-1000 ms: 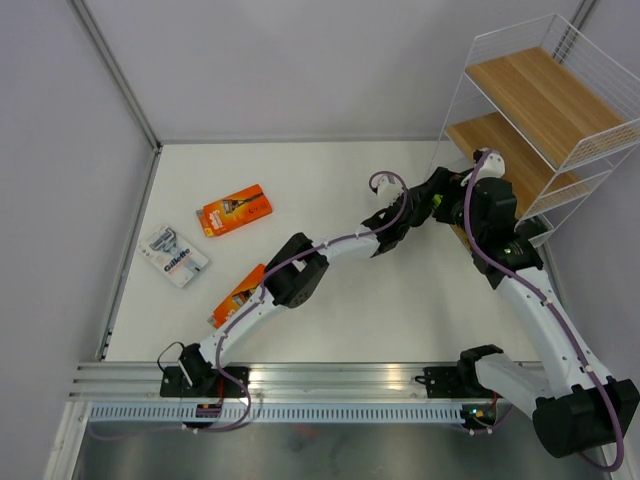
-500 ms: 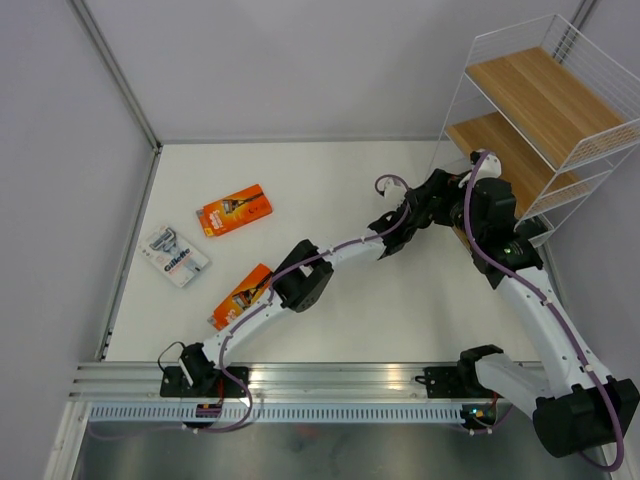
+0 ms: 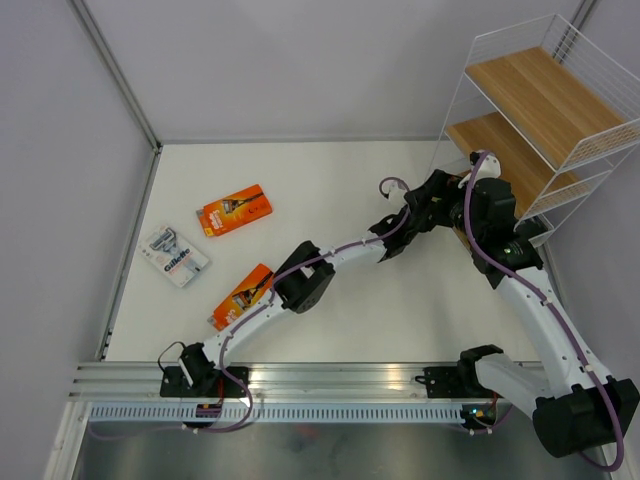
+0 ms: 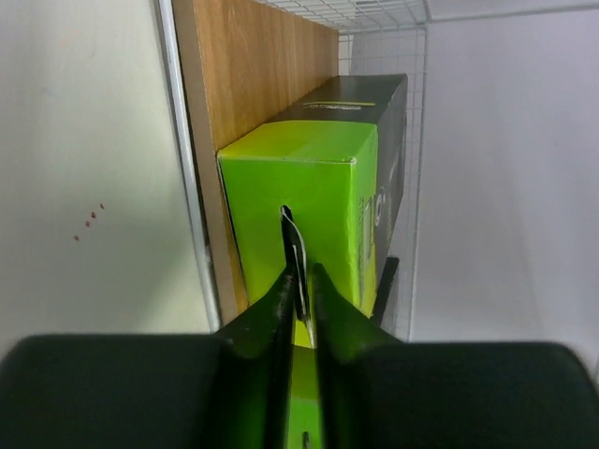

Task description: Place and organize the shaving razors onto the shelf

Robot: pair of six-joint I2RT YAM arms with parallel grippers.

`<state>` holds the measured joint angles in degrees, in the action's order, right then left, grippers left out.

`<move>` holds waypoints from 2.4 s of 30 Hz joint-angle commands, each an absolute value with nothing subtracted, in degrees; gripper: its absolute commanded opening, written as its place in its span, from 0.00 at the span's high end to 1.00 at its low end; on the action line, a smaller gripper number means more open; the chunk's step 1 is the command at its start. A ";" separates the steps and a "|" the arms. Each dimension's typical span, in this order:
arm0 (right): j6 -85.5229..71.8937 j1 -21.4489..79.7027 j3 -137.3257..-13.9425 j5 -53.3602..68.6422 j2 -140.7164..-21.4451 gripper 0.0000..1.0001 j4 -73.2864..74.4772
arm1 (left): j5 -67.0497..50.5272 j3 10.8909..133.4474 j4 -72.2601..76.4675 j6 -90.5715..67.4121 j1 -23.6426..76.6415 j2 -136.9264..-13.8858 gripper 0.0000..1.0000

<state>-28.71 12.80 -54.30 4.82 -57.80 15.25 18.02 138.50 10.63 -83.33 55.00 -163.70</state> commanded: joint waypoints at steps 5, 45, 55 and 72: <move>-31.55 12.83 -59.14 11.24 -56.52 0.02 13.97 | 11.96 115.08 24.05 -73.41 51.34 -144.08 0.44; -36.91 30.94 -76.63 13.88 -102.12 0.02 -4.75 | -18.63 45.35 -0.27 -49.04 -21.78 -86.19 0.26; -34.54 30.85 -78.05 12.83 -104.06 0.02 -2.46 | -21.53 46.22 15.20 -52.73 -23.38 -97.64 0.42; -33.75 30.85 -78.66 9.76 -102.22 0.02 -0.09 | -23.82 50.27 20.30 -53.44 -23.38 -108.19 0.59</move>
